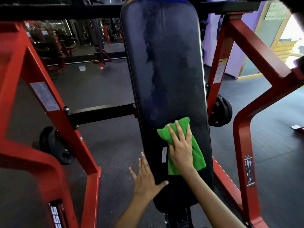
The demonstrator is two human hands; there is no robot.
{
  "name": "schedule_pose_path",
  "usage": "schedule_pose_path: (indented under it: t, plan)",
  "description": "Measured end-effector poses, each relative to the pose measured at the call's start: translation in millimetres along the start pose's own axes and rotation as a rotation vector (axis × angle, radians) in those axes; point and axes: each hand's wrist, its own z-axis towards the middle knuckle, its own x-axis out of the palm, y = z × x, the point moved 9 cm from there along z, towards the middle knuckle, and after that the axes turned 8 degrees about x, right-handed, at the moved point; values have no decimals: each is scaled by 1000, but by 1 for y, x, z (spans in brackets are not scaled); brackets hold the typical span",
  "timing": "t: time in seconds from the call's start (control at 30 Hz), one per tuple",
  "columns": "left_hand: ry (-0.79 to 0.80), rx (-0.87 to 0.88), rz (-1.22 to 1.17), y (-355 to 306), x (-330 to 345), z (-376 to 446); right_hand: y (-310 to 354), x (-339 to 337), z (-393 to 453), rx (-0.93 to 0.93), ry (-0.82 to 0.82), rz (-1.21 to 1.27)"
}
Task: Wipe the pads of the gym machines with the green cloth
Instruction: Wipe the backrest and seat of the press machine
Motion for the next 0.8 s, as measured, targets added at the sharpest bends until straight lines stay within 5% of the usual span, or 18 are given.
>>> schedule_pose_path:
  t: [0.17, 0.23, 0.3, 0.43, 0.6, 0.8]
  plan:
    - [29, 23, -220, -6, 1, -3, 44, 24, -24, -447, 60, -155]
    - [-107, 113, -273, -14, -10, -6, 27, 32, -49, -617, 90, -263]
    - [-364, 257, -212, -27, -38, -12, -12, 22, -47, -429, 54, -214]
    - [-600, 539, 28, -68, -78, 3, -81, -2, -17, 386, -34, 193]
    - [-712, 528, 141, -82, -88, 36, -53, 18, -57, -31, 80, 15]
    - [-826, 469, 296, -84, -79, 40, -123, 0, -42, 419, -71, 246]
